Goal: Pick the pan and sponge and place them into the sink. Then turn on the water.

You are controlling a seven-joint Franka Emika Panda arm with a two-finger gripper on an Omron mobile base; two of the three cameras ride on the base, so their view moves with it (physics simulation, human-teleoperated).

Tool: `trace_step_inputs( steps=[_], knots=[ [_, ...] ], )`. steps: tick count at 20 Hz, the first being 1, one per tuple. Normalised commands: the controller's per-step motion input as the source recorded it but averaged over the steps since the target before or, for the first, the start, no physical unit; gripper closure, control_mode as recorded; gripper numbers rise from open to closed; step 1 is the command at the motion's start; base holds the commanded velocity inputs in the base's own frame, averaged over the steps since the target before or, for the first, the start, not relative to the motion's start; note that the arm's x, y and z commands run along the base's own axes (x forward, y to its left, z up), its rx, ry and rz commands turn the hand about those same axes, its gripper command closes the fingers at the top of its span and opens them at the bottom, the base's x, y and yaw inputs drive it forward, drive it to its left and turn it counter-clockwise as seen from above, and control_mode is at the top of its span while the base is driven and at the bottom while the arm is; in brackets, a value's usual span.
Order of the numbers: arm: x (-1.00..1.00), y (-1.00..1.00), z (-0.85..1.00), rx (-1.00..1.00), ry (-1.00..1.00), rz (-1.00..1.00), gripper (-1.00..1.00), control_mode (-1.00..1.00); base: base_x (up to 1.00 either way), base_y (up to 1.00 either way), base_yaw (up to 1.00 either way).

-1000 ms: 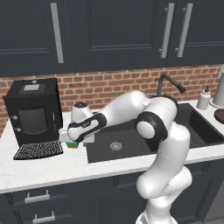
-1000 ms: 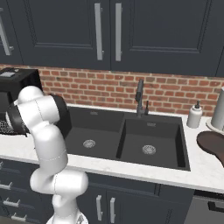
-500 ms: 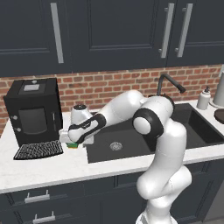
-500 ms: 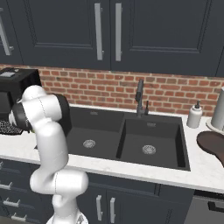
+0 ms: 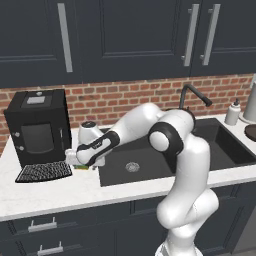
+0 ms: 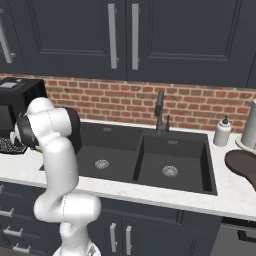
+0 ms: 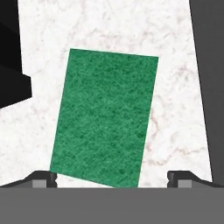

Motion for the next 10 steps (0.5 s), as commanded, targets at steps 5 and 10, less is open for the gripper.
trace_step_inputs(
  steps=[5, 10],
  knots=[
    [0.06, 0.14, 0.00, 0.00, 0.00, 0.00, -1.00, -1.00, 0.00, 0.00, 0.00],
    [0.11, 0.04, -0.05, 0.00, 0.00, 0.00, -1.00, -1.00, 0.00, 0.00, 0.00]
  ],
)
